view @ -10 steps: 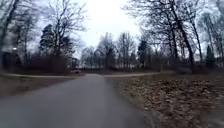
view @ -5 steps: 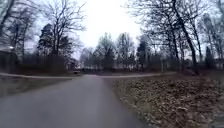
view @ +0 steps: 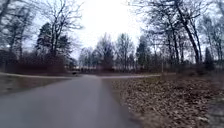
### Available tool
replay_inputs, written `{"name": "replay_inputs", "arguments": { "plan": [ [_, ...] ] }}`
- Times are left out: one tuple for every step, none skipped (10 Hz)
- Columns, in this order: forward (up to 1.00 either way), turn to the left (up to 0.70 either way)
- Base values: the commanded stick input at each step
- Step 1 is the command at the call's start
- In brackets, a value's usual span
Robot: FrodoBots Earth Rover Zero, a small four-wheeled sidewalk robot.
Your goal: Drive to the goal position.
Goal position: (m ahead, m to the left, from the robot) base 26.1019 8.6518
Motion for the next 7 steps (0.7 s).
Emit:
{"name": "replay_inputs", "arguments": {
  "plan": [
    [1.0, 0.28],
    [1.0, 0.4],
    [1.0, 0.4],
    [1.0, 0.4],
    [1.0, 0.14],
    [1.0, 0.0],
    [1.0, 0.08]
  ]
}}
